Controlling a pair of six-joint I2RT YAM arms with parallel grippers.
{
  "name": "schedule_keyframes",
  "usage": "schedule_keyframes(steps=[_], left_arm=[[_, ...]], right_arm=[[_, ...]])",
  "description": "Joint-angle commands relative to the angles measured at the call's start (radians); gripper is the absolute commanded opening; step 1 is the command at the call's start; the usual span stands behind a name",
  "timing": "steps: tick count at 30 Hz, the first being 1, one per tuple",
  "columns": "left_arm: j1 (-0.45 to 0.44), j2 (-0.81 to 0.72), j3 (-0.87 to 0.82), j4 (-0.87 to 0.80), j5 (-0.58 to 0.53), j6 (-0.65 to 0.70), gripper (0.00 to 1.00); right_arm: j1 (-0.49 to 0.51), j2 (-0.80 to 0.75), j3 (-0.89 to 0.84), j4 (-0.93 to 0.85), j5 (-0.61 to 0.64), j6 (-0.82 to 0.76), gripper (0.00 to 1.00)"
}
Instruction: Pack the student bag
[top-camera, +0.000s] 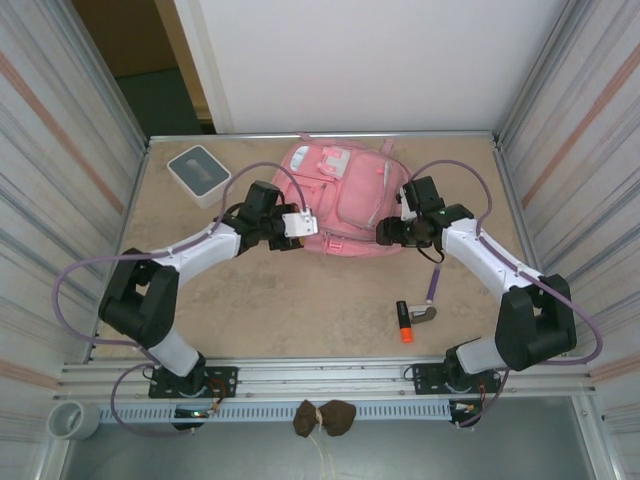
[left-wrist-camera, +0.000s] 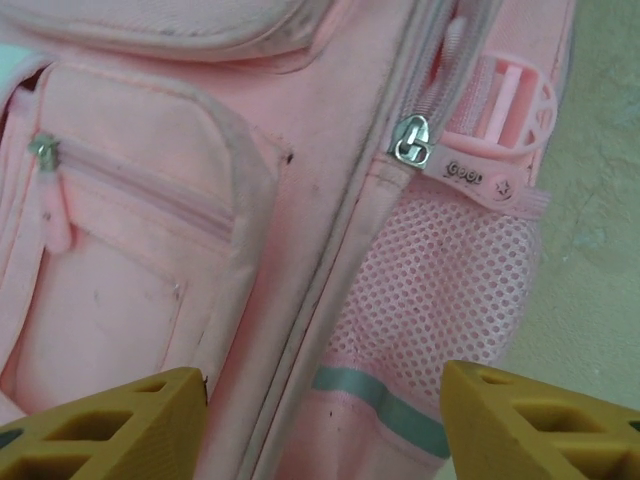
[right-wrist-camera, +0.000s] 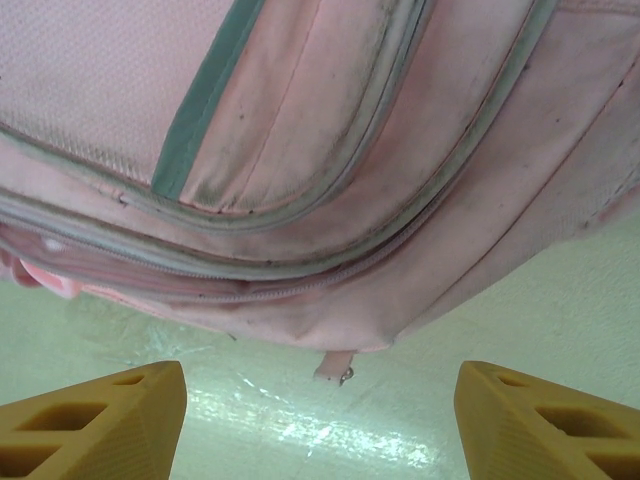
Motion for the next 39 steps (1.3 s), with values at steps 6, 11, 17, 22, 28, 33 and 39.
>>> schedule_keyframes(steps=[6,11,17,22,28,33,39], left_arm=[[-0.057,0.111,0.081,0.013,-0.088,0.17,0.54],[-0.065,0.157,0.083,0.071,-0.137,0.205,0.53],[-0.087,0.188,0.079,0.144,-0.184,0.218,0.38],[-0.091,0.166,0.04,0.194,-0.164,0.19,0.22],[-0.09,0.12,0.025,0.198,-0.143,0.133,0.03],[-0.086,0.068,0.014,0.175,-0.078,0.051,0.0],[-0.068,0.026,0.035,0.111,0.012,-0.038,0.0]], right_arm=[[0.016,-0.021,0.011,0.01,-0.017,0.012,0.69],[0.021,-0.027,0.002,0.014,-0.01,0.021,0.69],[0.031,-0.014,0.035,-0.017,-0.004,0.022,0.69],[0.042,-0.033,0.043,-0.034,0.012,0.02,0.69],[0.058,-0.091,0.031,-0.02,-0.036,0.015,0.69],[0.105,-0.194,-0.064,0.1,-0.128,0.041,0.66],[0.248,-0.207,-0.188,0.339,-0.076,0.145,0.59]])
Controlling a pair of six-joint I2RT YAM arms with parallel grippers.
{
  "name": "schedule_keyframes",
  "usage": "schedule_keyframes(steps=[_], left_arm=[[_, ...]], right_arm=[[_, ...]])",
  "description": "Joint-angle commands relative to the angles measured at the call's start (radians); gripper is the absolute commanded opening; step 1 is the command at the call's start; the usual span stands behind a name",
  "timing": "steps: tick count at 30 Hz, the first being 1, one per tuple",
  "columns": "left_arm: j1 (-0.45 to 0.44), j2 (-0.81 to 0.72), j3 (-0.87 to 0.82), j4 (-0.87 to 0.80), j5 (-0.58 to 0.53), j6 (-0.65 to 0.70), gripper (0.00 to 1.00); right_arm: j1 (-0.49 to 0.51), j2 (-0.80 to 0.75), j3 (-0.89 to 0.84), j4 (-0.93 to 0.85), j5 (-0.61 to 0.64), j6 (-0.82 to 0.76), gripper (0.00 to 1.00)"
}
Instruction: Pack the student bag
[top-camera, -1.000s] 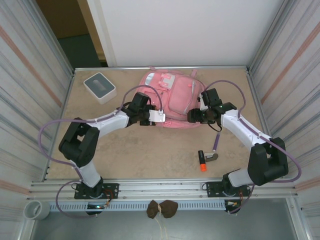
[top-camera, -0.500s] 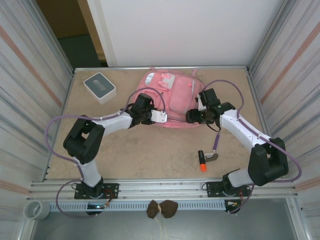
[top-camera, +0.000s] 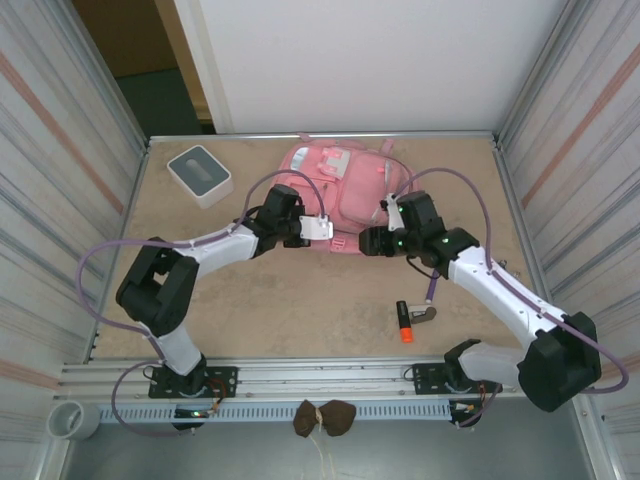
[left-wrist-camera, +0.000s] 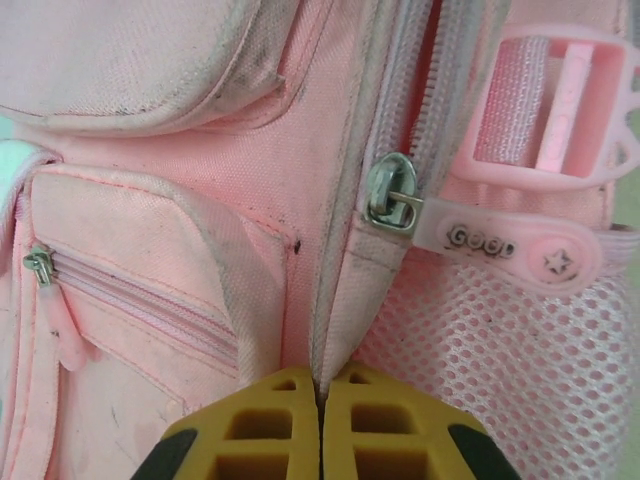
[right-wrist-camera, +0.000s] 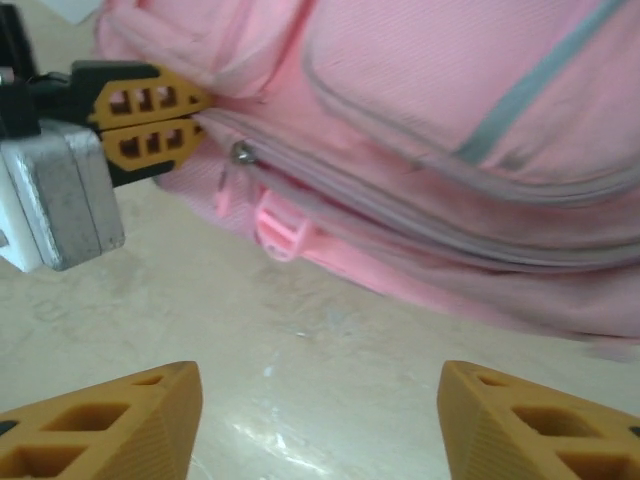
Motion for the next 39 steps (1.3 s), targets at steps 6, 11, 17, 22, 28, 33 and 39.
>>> schedule_keyframes(steps=[6,11,17,22,28,33,39], left_arm=[[0.023,-0.098,0.04,-0.109,0.159,-0.139,0.0],[0.044,-0.111,0.049,-0.125,0.213,-0.171,0.0],[0.064,-0.114,0.051,-0.114,0.271,-0.202,0.0],[0.072,-0.114,0.046,-0.1,0.301,-0.218,0.0],[0.083,-0.125,0.019,-0.088,0.298,-0.214,0.0],[0.104,-0.134,-0.012,-0.072,0.267,-0.187,0.0],[0.129,-0.14,-0.051,-0.046,0.231,-0.144,0.0]], right_arm=[[0.185,0.134,-0.062,0.343,0.152,0.147,0.56],[0.211,0.213,-0.062,0.478,0.138,0.202,0.53],[0.207,0.278,-0.067,0.594,0.101,0.254,0.44],[0.184,0.352,-0.038,0.631,0.084,0.312,0.35],[0.141,0.37,-0.05,0.682,0.036,0.344,0.17],[0.09,0.29,-0.082,0.624,0.0,0.339,0.0],[-0.032,0.163,-0.135,0.515,-0.14,0.37,0.0]])
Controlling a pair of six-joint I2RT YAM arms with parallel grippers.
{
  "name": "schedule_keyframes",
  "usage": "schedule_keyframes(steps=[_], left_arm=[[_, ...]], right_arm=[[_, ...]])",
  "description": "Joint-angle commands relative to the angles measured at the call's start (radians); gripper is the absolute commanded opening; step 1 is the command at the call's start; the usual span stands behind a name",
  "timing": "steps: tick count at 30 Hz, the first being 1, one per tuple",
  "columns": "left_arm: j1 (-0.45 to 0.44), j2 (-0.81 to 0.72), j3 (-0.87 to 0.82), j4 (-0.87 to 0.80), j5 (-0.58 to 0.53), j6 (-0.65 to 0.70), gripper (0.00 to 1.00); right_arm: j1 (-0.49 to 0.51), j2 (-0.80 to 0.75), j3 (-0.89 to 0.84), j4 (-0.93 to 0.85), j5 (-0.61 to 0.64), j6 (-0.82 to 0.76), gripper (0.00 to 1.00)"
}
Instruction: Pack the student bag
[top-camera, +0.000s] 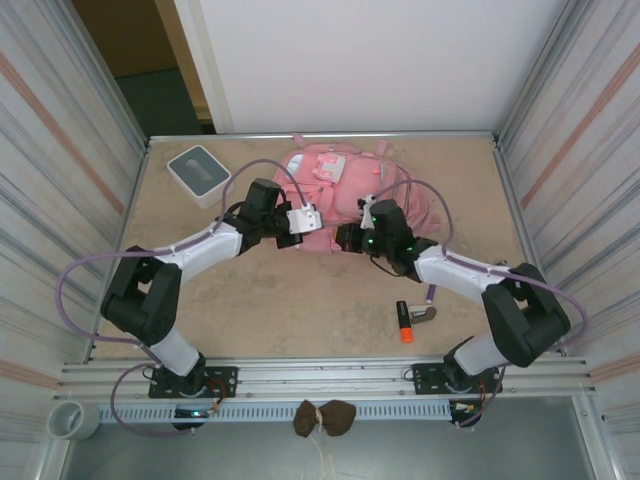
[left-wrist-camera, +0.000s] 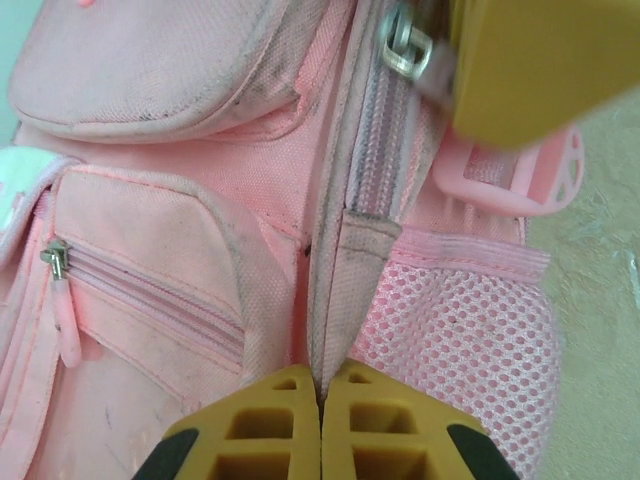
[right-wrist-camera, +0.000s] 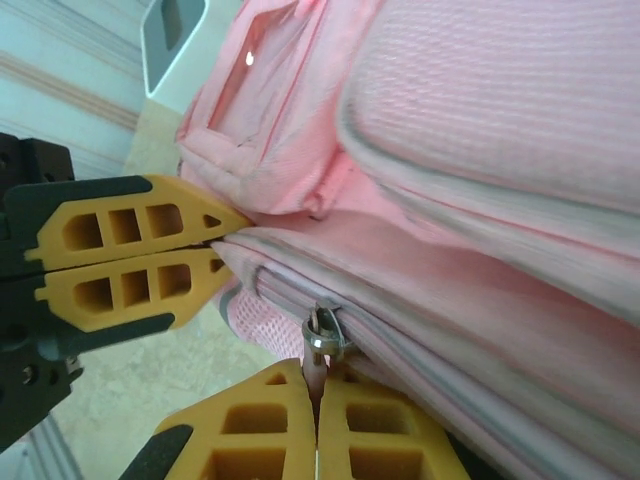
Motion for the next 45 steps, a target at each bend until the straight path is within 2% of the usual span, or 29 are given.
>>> schedule_keyframes(steps=[1,7,13,17,20,29,30,31,32,34,36,39,45], left_arm=[[0.037,-0.056,-0.027,0.011,-0.004,0.021,0.0],[0.042,-0.062,-0.044,0.021,0.04,0.012,0.0],[0.05,-0.063,-0.046,0.006,0.047,0.01,0.0],[0.067,-0.081,-0.059,0.013,0.048,0.014,0.0],[0.086,-0.085,-0.065,0.009,0.04,0.018,0.0],[0.103,-0.099,-0.084,-0.006,0.041,0.017,0.0],[0.096,-0.105,-0.088,-0.006,0.044,0.014,0.04],[0.082,-0.115,-0.092,-0.013,0.045,0.014,0.21],[0.066,-0.126,-0.095,-0.013,0.043,0.011,0.32],[0.03,-0.148,-0.101,-0.011,0.044,0.0,0.47],[-0.013,-0.165,-0.099,-0.01,0.04,-0.007,0.57],[-0.088,-0.166,-0.086,-0.002,0.018,-0.004,0.64],[-0.194,-0.059,-0.001,0.013,-0.063,0.019,0.63]], right_arm=[[-0.086,-0.084,-0.014,-0.105,-0.05,0.03,0.0],[-0.167,-0.133,-0.003,-0.27,-0.078,-0.047,0.0],[-0.188,-0.153,0.064,-0.503,0.062,-0.19,0.0],[-0.246,-0.152,0.091,-0.62,0.095,-0.266,0.0],[-0.273,-0.157,0.098,-0.643,0.078,-0.308,0.0],[-0.268,-0.133,0.107,-0.618,-0.041,-0.388,0.0],[-0.265,-0.135,0.103,-0.606,-0.052,-0.391,0.0],[-0.26,-0.138,0.102,-0.599,-0.065,-0.392,0.0],[-0.255,-0.141,0.102,-0.591,-0.081,-0.394,0.0],[-0.241,-0.148,0.101,-0.569,-0.099,-0.384,0.0],[-0.227,-0.156,0.1,-0.548,-0.118,-0.373,0.0],[-0.202,-0.166,0.101,-0.523,-0.129,-0.355,0.0],[-0.161,-0.19,0.103,-0.477,-0.152,-0.322,0.0]])
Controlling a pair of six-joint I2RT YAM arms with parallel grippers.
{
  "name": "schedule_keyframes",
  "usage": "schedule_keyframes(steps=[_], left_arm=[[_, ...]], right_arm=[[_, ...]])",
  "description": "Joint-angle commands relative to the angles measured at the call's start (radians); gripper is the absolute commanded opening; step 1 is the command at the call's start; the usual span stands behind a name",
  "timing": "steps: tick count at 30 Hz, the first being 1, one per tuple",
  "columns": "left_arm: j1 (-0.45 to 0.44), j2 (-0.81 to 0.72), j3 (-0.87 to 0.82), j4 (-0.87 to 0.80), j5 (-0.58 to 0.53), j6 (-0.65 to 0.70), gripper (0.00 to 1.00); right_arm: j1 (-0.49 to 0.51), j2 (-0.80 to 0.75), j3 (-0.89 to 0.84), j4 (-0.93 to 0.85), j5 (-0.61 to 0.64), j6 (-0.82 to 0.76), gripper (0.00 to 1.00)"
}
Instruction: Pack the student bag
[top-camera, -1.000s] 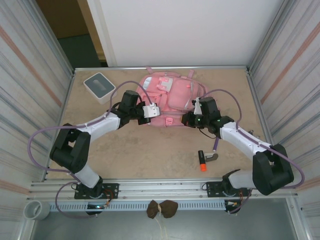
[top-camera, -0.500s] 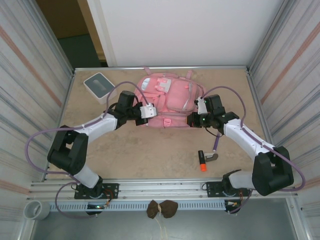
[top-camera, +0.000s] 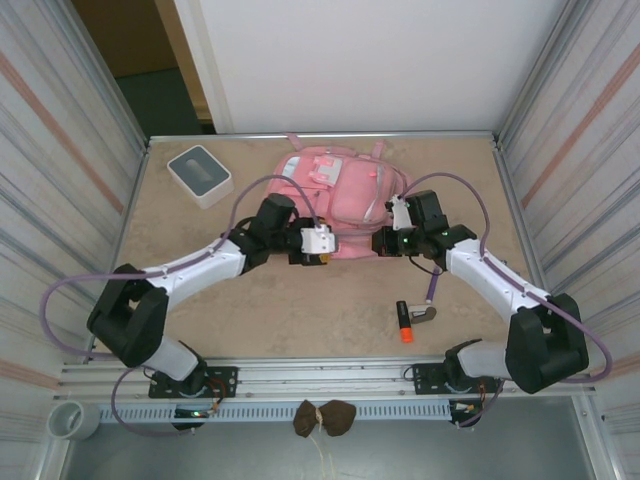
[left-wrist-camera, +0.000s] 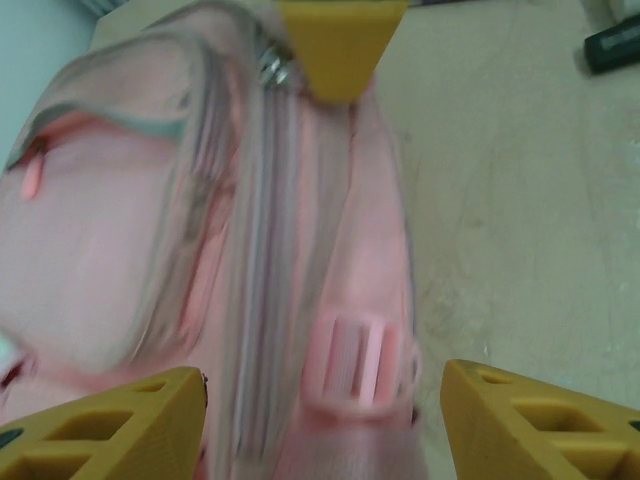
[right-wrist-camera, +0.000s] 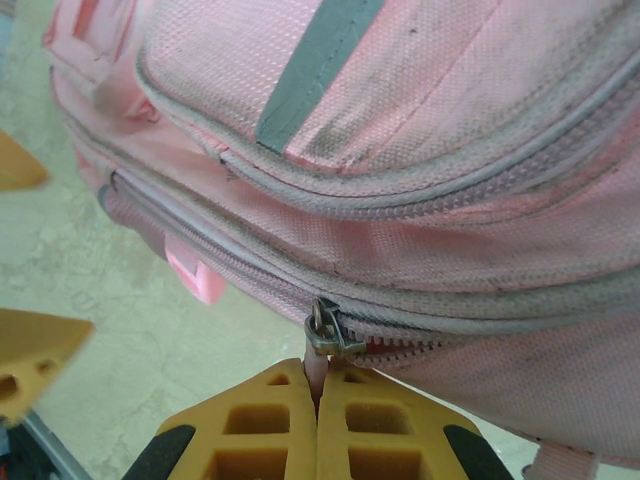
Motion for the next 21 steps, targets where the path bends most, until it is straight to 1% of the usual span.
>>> schedule_keyframes(steps=[1,3,6,10,12,15,18,21], left_arm=[[-0.019,0.059,0.069,0.007,-0.069,0.014,0.61],[-0.03,0.096,0.09,0.025,-0.113,0.019,0.57],[-0.041,0.128,0.092,0.09,-0.164,0.027,0.45],[-0.039,0.138,0.061,0.172,-0.217,0.032,0.23],[-0.031,0.133,0.038,0.196,-0.227,0.039,0.12],[-0.006,0.105,0.004,0.206,-0.197,0.035,0.01],[0.034,0.047,-0.047,0.226,-0.13,0.019,0.0],[0.076,-0.003,-0.092,0.238,-0.095,0.01,0.0]], right_arm=[[0.027,-0.053,0.009,0.07,-0.042,0.028,0.0],[0.039,-0.062,0.009,0.071,-0.043,0.032,0.0],[0.051,-0.073,0.0,0.072,-0.038,0.029,0.0],[0.049,-0.085,-0.017,0.049,-0.016,0.012,0.0],[0.047,-0.089,-0.021,0.025,0.007,-0.01,0.0],[0.031,-0.091,-0.023,-0.018,0.066,-0.027,0.0],[0.012,-0.086,-0.011,-0.082,0.182,-0.028,0.0],[0.003,-0.077,0.005,-0.134,0.293,-0.023,0.0]])
